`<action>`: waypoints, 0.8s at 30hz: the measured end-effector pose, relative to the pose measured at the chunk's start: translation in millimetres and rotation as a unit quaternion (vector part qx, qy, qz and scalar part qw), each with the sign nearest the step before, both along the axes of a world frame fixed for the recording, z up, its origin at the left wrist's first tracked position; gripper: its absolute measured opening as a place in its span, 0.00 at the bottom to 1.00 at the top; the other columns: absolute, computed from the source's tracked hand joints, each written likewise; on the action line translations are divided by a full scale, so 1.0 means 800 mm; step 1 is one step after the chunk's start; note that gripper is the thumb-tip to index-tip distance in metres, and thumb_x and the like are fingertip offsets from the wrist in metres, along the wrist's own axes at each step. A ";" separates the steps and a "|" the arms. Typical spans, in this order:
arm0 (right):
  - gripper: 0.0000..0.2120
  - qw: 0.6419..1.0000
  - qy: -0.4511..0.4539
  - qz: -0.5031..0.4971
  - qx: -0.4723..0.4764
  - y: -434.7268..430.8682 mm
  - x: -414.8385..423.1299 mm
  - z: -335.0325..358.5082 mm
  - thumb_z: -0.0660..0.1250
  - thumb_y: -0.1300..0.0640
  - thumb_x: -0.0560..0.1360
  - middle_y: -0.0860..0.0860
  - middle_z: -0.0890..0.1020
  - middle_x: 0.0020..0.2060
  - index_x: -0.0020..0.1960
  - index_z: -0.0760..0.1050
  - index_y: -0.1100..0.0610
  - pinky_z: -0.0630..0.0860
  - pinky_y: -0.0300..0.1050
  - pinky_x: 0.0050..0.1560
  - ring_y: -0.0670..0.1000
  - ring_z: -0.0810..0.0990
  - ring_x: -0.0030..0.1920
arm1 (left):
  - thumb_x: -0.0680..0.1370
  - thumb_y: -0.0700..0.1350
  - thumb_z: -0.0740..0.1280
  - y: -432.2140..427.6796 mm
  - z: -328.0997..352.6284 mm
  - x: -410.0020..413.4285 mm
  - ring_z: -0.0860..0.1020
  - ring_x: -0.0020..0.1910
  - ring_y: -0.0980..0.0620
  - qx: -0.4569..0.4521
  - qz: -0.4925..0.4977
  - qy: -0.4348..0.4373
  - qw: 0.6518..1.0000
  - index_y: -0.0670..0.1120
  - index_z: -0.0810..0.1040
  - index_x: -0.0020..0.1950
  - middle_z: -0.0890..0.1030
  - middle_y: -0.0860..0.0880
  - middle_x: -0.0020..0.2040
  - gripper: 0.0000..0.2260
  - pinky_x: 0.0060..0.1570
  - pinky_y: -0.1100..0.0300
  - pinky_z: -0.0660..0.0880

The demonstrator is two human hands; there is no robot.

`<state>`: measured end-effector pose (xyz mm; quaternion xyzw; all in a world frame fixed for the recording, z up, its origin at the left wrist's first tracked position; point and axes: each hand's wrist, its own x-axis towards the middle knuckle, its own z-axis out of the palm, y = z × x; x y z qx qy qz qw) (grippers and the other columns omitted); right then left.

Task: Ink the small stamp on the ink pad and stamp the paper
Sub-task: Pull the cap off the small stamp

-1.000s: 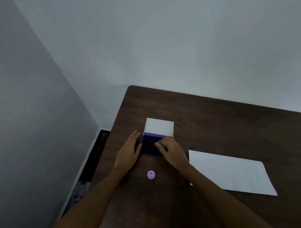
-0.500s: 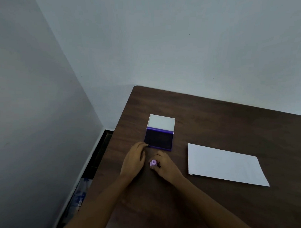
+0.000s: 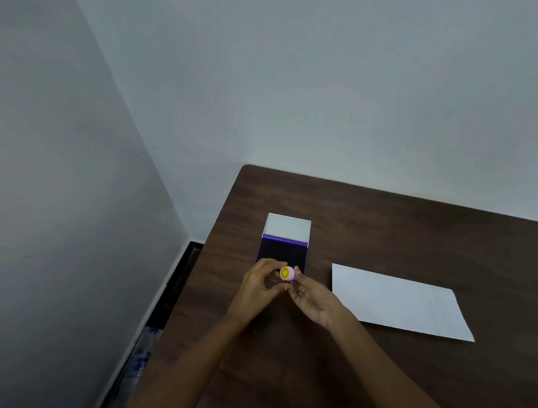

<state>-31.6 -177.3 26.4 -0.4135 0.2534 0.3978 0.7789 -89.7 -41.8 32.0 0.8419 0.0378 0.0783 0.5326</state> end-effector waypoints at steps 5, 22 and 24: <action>0.06 1.000 0.013 0.002 0.025 -0.006 -0.003 0.002 0.66 0.64 0.72 0.61 0.79 0.47 0.48 0.77 0.65 0.81 0.39 0.33 0.54 0.79 0.46 | 0.70 0.37 0.71 -0.009 0.005 0.005 0.75 0.51 0.56 0.053 0.006 -0.010 0.999 0.43 0.77 0.56 0.78 0.44 0.53 0.15 0.48 0.80 0.68; 0.18 0.973 0.035 -0.119 0.195 -0.033 0.000 0.011 0.67 0.70 0.64 0.62 0.85 0.41 0.54 0.73 0.66 0.82 0.45 0.36 0.56 0.84 0.41 | 0.71 0.39 0.70 -0.003 -0.020 -0.007 0.75 0.47 0.56 0.047 0.114 0.120 0.985 0.44 0.78 0.54 0.75 0.47 0.54 0.12 0.45 0.70 0.71; 0.20 0.970 0.036 -0.126 0.203 -0.034 0.003 0.010 0.66 0.69 0.65 0.62 0.85 0.42 0.57 0.71 0.66 0.82 0.44 0.36 0.56 0.84 0.41 | 0.72 0.40 0.70 0.000 -0.030 -0.010 0.74 0.50 0.53 0.124 0.061 0.133 0.981 0.44 0.77 0.55 0.75 0.46 0.55 0.13 0.50 0.64 0.71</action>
